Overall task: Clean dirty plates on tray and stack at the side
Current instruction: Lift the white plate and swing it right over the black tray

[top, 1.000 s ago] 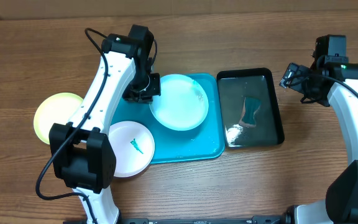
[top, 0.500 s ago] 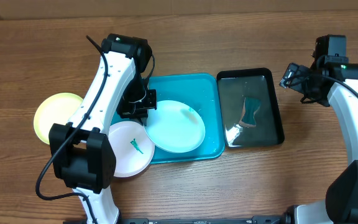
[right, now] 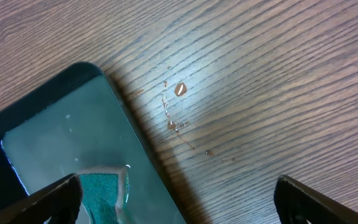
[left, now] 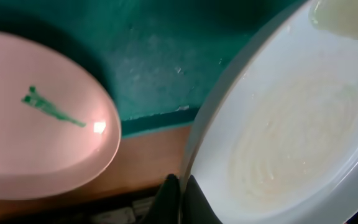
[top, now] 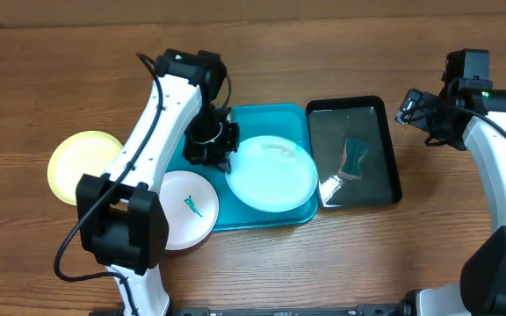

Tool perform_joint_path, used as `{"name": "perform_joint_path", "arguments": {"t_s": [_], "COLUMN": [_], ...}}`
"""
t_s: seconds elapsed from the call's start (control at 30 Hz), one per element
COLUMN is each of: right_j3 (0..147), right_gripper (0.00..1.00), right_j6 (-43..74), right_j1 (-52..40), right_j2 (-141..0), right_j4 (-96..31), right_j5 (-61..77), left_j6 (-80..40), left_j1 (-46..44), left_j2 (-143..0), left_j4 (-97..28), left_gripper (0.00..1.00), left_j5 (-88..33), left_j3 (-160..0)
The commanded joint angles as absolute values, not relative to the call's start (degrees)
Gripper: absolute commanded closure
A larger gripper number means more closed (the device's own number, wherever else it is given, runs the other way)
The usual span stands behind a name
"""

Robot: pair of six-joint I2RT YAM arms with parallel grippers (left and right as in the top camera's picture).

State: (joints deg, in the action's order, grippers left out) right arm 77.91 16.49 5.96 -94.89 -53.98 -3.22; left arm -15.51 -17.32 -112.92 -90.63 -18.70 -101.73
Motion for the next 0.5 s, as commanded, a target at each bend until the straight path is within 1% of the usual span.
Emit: {"name": "perform_joint_path", "arguments": {"t_s": [0.0,0.1,0.27,0.47], "right_j3": [78.74,78.74,78.74,78.74], "right_gripper": [0.00,0.00,0.00,0.00], "right_j6": [16.88,16.88,16.88,16.88], "right_j1": [5.98,5.98,5.98,5.98], "right_j2": [-94.63,-94.63,-94.63,-94.63], "right_j4": [-53.65,-53.65,-53.65,-50.19], "right_j5": [-3.31,-3.31,-3.31,-3.33], "left_j6": [-17.85,-17.82,-18.00,-16.88], "left_j1": [-19.35,-21.12,-23.40,-26.22], "left_j2": [-113.14,-113.14,-113.14,-113.14], "left_j4": [-85.93,-79.05,-69.04,-62.26], "left_gripper": [0.96,0.96,0.96,0.96], "left_j5": [-20.99,-20.14,-13.30,-6.76], "left_j3": [-103.18,-103.18,-103.20,-103.81]}}
